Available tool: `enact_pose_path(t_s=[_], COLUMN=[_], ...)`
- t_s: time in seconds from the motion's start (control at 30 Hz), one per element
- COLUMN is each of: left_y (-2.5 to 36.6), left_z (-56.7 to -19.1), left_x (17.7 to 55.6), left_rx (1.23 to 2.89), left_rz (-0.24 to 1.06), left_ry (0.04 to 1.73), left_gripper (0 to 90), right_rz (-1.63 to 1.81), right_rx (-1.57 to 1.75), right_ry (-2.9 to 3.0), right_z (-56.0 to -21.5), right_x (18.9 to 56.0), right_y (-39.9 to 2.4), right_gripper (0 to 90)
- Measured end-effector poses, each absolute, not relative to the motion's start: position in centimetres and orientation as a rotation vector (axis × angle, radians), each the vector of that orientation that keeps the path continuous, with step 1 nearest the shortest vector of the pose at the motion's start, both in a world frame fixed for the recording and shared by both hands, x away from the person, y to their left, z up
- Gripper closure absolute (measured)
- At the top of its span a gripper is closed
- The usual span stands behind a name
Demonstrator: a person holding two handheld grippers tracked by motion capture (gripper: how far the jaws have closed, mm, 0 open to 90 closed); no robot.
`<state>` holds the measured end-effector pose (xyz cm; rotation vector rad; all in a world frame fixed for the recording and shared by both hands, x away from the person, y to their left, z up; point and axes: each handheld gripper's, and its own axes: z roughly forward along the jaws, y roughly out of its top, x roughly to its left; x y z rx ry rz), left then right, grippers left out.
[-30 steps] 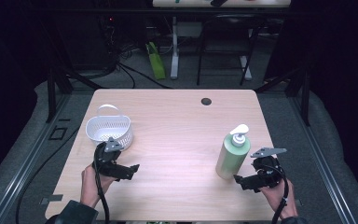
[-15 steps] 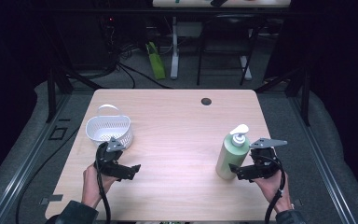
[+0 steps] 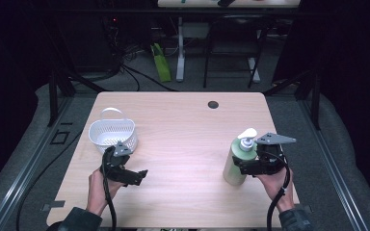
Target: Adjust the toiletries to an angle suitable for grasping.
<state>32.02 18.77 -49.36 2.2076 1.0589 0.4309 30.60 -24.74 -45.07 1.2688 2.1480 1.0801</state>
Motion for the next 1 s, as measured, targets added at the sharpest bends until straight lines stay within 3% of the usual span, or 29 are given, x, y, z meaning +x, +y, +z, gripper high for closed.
enact_pose_path(t_s=[0.13, 1.0], left_y=[18.7, 18.5], left_z=[-49.3, -49.3], left_x=[32.0, 31.9], left_rx=[2.211, 2.208], left_rz=[0.434, 0.428], left_ry=[1.057, 1.039], left_gripper=[0.0, 0.0], right_rz=[1.093, 1.090], right_rx=[1.249, 1.228], right_ry=[2.142, 2.151], right_z=[-45.0, -45.0], right_x=[30.4, 30.7], right_y=[-24.6, -22.0], right_gripper=[11.1, 11.7])
